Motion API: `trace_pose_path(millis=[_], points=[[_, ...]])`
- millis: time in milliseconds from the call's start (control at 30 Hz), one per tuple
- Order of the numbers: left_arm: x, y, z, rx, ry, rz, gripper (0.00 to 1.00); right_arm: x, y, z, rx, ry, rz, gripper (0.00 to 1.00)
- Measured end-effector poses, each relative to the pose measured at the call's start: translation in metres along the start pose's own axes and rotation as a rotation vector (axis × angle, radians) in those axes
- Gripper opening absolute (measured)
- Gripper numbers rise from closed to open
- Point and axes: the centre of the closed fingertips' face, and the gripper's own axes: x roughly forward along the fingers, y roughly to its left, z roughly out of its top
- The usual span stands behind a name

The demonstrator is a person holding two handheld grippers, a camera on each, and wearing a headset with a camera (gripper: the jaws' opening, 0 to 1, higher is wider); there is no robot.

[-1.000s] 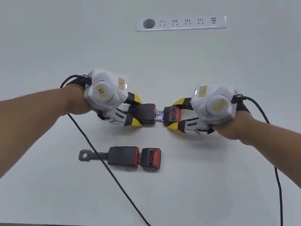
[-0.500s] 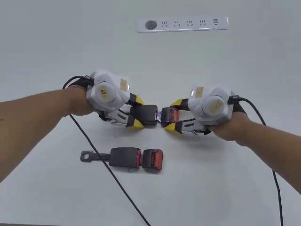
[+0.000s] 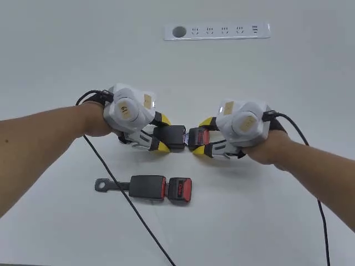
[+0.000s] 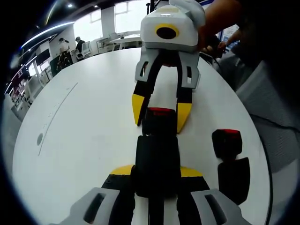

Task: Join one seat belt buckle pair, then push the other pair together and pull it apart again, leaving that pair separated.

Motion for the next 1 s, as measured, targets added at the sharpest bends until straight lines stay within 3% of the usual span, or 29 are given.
trace_pose_path(millis=[1000], points=[[-0.0005,-0.0005,0.0006,-0.003,0.000,-0.005,0.35,-0.0014,-0.0001,0.0003,0.008,-0.001,-0.013,0.36]])
